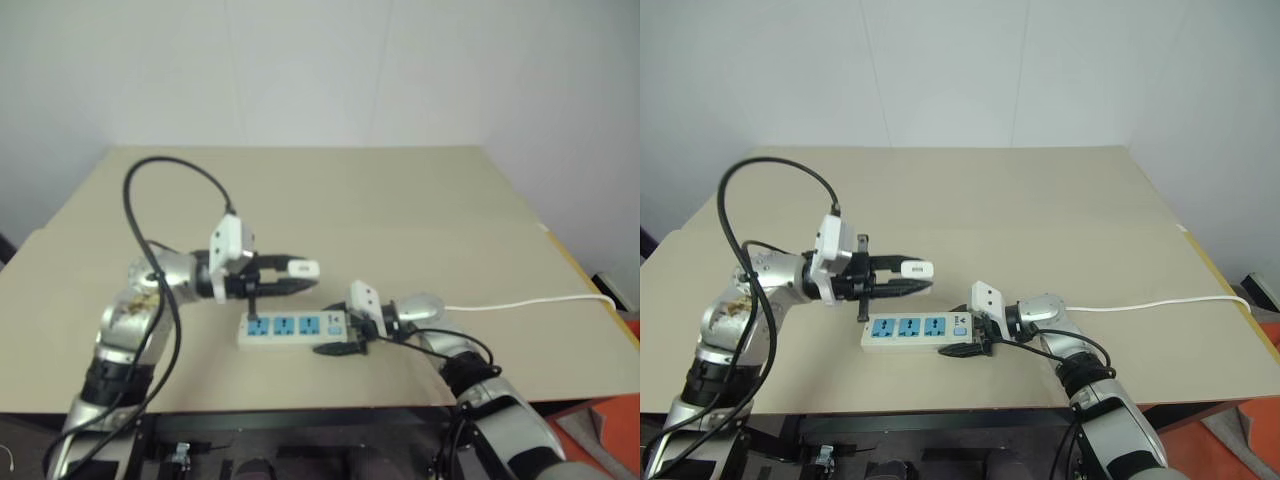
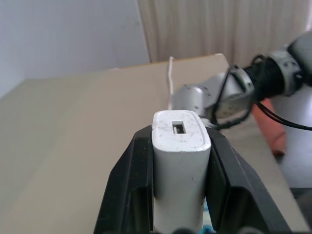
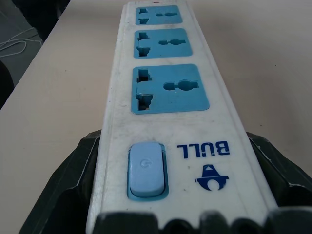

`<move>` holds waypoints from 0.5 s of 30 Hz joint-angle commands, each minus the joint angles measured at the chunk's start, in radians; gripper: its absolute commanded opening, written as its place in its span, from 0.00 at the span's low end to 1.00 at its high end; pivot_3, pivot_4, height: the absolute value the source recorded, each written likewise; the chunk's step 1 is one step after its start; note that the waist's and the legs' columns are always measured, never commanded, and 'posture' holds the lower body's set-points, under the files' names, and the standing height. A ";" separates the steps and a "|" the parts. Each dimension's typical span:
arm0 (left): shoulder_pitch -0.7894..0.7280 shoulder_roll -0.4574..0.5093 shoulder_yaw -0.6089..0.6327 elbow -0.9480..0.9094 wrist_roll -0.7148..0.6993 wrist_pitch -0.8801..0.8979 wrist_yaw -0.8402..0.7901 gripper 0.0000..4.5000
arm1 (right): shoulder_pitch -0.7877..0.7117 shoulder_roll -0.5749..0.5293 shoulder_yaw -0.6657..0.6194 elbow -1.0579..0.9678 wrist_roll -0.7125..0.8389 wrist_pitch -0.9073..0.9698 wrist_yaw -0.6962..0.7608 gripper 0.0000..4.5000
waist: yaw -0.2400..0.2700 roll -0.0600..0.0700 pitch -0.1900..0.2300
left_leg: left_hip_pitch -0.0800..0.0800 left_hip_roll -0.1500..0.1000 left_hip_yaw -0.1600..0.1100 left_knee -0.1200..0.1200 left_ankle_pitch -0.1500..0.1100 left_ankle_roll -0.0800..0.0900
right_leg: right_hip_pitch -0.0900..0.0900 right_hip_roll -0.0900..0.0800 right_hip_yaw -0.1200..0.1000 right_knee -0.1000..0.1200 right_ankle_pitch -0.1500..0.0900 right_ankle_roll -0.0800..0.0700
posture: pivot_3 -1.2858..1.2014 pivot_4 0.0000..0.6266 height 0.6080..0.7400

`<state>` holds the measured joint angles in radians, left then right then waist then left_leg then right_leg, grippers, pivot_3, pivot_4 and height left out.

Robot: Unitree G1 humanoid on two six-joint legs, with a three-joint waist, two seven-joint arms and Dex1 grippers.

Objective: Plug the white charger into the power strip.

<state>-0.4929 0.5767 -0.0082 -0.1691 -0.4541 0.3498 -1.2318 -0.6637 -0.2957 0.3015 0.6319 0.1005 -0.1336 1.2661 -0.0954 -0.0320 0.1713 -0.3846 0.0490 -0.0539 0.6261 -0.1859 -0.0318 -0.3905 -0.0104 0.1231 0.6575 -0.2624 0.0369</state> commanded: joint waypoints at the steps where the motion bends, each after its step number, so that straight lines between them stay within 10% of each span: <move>1: 0.003 0.014 -0.002 -0.026 -0.017 -0.011 0.001 0.22 | 0.015 -0.030 0.018 0.024 -0.055 0.005 -0.014 0.76 | 0.000 0.000 0.000 | 0.000 0.000 0.000 0.000 0.000 0.000 | 0.000 0.000 0.000 0.000 0.000 0.000 | 0.52 0.24 1.00; 15: 0.057 -0.041 -0.112 0.065 0.033 -0.061 0.009 0.22 | 0.018 -0.037 0.026 0.021 -0.060 0.005 -0.016 0.76 | 0.001 0.000 0.000 | 0.000 0.000 0.000 0.000 0.000 0.000 | 0.000 0.000 0.000 -0.001 0.000 0.000 | 0.52 0.24 1.00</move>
<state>-0.4247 0.5414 -0.1130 -0.1124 -0.4308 0.3163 -1.2271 -0.6627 -0.3010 0.3070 0.6281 0.1000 -0.1390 1.2641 -0.0948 -0.0319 0.1713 -0.3846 0.0489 -0.0536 0.6259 -0.1860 -0.0318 -0.3902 -0.0106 0.1234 0.6564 -0.2624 0.0369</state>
